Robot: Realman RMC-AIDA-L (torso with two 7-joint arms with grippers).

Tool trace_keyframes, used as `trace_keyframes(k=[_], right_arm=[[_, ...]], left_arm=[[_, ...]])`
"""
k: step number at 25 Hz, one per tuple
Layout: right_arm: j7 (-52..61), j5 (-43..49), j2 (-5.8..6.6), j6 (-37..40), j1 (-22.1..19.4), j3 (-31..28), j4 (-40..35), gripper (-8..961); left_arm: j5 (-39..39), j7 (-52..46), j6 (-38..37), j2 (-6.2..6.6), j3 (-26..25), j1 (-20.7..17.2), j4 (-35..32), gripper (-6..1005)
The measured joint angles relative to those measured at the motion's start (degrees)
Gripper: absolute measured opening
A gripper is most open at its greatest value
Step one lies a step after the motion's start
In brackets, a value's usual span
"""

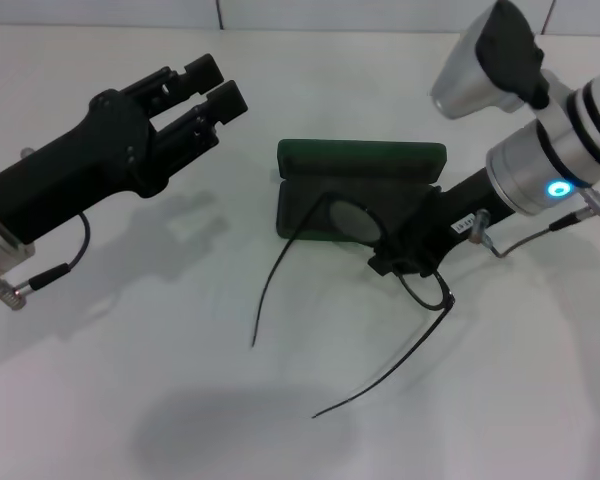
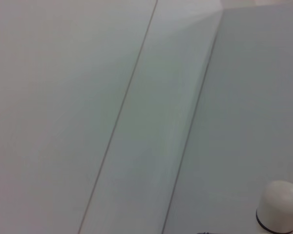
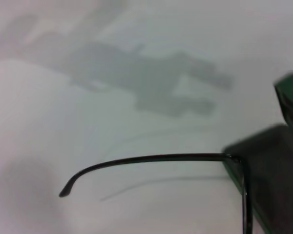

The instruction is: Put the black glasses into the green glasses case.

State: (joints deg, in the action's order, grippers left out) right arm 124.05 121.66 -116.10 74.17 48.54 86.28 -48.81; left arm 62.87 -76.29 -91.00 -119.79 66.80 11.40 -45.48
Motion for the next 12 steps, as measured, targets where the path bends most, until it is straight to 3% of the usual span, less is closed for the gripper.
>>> trace_keyframes(k=[4,6,12], right_arm=[[-4.01,-5.20,0.34,3.19,-5.79,-1.35,-7.18,128],[-9.70,-10.06,0.50,5.96,-9.82,-4.76,-10.19,128],[-19.54,-18.14,0.43,13.32,-15.00,-14.63,-10.46,126]], left_arm=[[0.03,1.03,-2.08,0.21,-0.01,0.38,1.37,445],[0.33,2.59,-4.00,0.38,-0.01,1.00,2.89,443],[0.61,5.60,-9.83,1.28,0.03,4.36,8.82,436]])
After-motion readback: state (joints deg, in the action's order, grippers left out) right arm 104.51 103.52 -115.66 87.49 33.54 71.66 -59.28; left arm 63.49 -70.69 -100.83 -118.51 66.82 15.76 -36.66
